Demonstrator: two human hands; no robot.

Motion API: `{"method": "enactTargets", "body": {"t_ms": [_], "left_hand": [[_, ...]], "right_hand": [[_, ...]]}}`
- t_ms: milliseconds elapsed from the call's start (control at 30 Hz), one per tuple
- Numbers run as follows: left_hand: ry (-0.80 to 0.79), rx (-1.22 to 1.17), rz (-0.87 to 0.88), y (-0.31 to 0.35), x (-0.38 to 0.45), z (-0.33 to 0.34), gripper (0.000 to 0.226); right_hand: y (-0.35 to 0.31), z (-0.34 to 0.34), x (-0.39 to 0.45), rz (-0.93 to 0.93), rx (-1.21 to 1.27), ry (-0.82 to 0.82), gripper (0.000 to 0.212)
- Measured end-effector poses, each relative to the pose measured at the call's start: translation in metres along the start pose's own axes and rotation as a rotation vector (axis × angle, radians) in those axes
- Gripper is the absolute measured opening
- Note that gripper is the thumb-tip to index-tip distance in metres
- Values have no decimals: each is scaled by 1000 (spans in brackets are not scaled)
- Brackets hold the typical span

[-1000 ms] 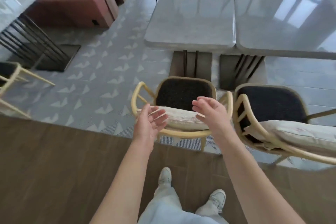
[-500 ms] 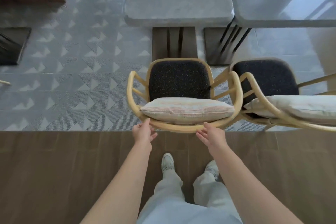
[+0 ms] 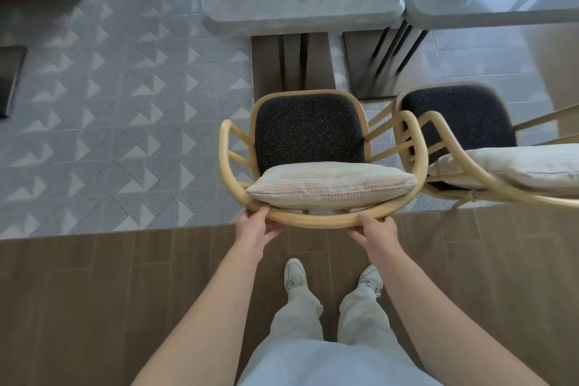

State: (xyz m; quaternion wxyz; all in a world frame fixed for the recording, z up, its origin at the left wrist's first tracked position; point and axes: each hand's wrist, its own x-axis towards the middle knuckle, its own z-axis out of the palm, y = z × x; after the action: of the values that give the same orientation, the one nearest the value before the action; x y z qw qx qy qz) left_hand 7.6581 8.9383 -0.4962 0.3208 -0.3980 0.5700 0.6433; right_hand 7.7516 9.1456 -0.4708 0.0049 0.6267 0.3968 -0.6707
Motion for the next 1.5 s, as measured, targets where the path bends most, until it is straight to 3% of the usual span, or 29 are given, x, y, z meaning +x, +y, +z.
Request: {"method": "enactTargets", "body": {"t_ms": [733,1500], "left_hand": [[-30,-131,-42,2,4,-39,42],[-22,-71,5,-3,-1,-30,26]], "right_hand": [[27,12,-12,-29,-65,-57,53],[20,8,-4,-60,-153,-29,39]]}}
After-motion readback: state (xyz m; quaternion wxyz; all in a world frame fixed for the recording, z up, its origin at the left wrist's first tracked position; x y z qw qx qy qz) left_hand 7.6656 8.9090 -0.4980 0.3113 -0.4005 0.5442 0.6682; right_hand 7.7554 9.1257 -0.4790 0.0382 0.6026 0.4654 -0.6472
